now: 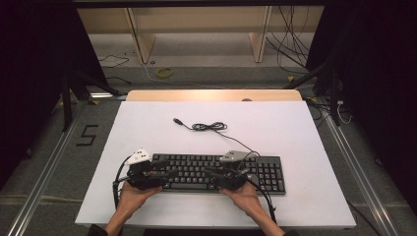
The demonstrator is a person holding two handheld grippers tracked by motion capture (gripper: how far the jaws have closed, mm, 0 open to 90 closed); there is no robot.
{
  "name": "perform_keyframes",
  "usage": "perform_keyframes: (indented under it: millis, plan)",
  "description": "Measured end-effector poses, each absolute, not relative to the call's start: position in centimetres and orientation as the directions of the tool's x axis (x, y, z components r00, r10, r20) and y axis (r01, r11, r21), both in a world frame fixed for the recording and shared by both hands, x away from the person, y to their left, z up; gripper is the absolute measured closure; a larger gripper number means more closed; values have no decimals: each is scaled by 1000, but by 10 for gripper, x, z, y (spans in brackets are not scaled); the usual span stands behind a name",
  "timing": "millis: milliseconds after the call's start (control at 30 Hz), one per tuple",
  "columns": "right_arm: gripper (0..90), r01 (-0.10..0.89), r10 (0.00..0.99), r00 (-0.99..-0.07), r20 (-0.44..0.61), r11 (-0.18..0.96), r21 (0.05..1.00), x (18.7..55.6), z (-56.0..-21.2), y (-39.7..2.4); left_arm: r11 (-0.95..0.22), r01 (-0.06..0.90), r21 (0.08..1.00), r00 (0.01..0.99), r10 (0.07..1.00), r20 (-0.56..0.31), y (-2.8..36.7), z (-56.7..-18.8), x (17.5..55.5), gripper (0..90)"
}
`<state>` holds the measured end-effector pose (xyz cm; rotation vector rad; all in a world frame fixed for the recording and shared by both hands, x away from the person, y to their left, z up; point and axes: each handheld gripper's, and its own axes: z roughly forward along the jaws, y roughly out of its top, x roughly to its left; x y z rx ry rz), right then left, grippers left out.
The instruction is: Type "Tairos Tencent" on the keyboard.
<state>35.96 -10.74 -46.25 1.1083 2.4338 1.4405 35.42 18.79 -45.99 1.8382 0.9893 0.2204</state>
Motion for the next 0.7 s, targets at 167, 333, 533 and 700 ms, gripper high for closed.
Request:
perform_keyframes:
  millis: [167,333,533,700]
  plan:
    - [678,527,635,-727,260,273,805,357,-461,-119,-191,543,818,647,716,-262,183,-462,359,441]
    - [572,524,641,-722,261,259,812,355,-459,-128,-220,549,807,652,716,-248,176,-463,364,512]
    - [491,524,649,-713,264,243,817,351,-456,-138,-238,559,794,655,715,-246,172,-464,368,583]
    - [453,507,650,-716,256,232,830,346,-454,-145,-251,568,784,655,714,-246,169,-465,370,615]
